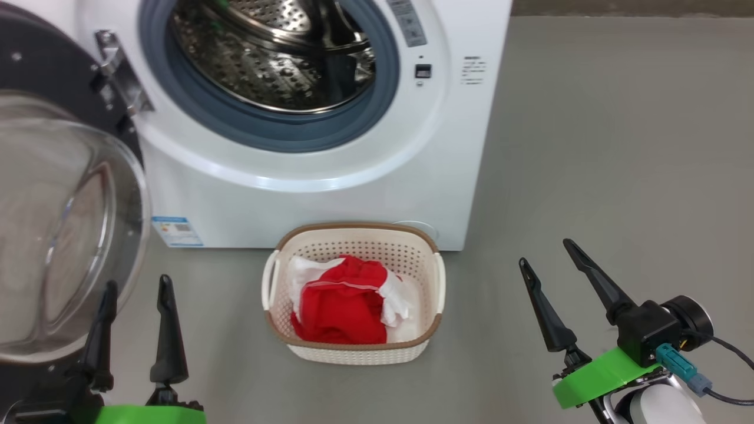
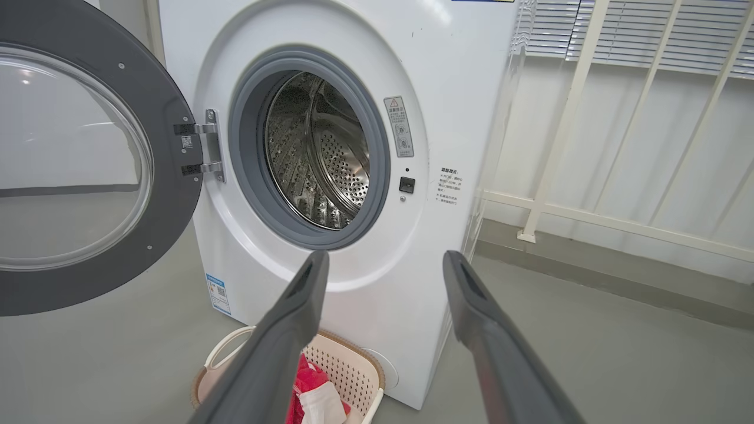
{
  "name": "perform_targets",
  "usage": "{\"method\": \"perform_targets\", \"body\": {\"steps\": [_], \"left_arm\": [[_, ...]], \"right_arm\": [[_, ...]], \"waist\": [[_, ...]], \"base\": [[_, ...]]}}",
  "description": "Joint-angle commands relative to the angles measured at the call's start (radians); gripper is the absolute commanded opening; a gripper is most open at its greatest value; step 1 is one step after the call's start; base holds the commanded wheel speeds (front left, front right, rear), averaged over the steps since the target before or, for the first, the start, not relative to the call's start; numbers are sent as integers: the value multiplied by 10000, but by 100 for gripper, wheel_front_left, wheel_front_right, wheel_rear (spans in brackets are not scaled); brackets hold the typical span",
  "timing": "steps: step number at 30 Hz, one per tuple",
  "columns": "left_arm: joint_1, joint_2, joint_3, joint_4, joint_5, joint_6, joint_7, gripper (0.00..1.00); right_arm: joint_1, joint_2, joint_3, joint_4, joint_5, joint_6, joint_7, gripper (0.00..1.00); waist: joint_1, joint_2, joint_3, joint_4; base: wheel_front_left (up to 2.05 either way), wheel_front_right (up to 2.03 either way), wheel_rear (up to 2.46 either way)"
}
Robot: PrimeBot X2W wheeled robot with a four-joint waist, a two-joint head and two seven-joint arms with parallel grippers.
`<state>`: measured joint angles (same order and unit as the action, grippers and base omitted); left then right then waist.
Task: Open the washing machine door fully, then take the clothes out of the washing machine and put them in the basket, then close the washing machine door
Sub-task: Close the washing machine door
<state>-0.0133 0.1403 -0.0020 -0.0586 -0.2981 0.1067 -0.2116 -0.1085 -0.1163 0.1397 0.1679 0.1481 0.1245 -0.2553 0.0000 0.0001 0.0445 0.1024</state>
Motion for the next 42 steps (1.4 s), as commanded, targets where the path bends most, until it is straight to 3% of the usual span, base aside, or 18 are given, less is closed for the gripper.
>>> {"method": "perform_targets", "body": {"steps": [1,10,24,42], "left_arm": [[-90,148,309,-341,181,102,19,100],[-3,156,305,-653,186,289,160,100],[184,234,278,-832,261,519,297,100],[429,333,299,-947,237,729,392,100]], "right_arm": [[-418,-90,220,-285,-1,62,-65,100],[-695,-153,515,-303,13,62,-65,100],[-839,-98,742,-250,60,62,-65,100],[-692,-88,850,-218,128,62,-65,100]], "waist": [[0,-1,63,458],[0,-1,156,1454],[0,-1,14,2470],[0,-1,-169,2898]], "base": [[0,0,0],[0,0,0],[0,0,0],[0,0,0]]}}
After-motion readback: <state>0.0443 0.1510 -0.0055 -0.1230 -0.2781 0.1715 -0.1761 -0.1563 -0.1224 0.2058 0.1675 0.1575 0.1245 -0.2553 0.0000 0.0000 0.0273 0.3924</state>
